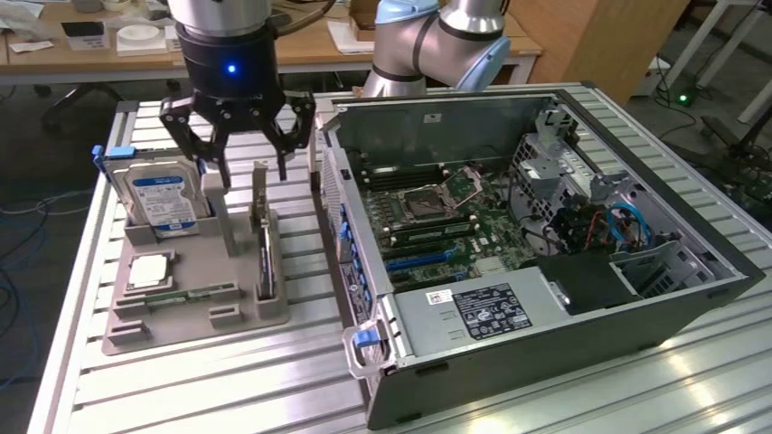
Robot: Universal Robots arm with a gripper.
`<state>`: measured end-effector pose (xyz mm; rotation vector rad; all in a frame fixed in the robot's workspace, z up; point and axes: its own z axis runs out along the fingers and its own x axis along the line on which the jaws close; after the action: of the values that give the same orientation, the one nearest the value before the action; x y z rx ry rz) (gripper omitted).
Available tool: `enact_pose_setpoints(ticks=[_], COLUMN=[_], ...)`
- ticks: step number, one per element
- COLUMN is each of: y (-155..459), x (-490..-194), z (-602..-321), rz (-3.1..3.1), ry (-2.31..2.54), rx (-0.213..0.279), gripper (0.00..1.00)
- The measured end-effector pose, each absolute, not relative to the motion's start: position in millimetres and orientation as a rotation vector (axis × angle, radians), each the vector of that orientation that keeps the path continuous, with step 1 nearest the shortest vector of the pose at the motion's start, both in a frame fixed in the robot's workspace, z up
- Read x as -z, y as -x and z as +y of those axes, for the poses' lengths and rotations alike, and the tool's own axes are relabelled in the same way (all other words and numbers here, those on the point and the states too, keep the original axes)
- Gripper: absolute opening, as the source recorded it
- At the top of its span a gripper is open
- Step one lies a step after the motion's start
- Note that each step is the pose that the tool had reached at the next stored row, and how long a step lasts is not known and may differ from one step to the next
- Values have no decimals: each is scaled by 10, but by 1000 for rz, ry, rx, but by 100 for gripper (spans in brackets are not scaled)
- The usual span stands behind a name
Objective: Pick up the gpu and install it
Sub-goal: 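Pick up the gpu and move the gpu toward the slot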
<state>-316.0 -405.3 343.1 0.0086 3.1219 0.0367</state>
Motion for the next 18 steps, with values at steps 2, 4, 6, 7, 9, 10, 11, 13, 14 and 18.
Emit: enact_pose_setpoints(ticks=[2, 4, 6, 7, 9, 10, 11, 13, 14, 18], y=[3160, 3160, 3160, 3160, 3160, 3160, 3160, 3160, 3160, 3160], x=[-3395, -3358, -3321, -3303, -3268, -3249, -3233, -3194, -3176, -3104], z=[-4053, -4053, -4053, -4053, -4053, -4053, -4053, -4053, -4053, -4053], rz=[3122, 3122, 3122, 3122, 3122, 3122, 3122, 3122, 3122, 3122], ry=[-9, -9, -9, -9, -9, -9, -9, -9, -9, -17], rx=[-37, -37, -37, -37, -37, -37, -37, -37, -37, -36], gripper=[65, 65, 65, 65, 65, 65, 65, 65, 65, 65])
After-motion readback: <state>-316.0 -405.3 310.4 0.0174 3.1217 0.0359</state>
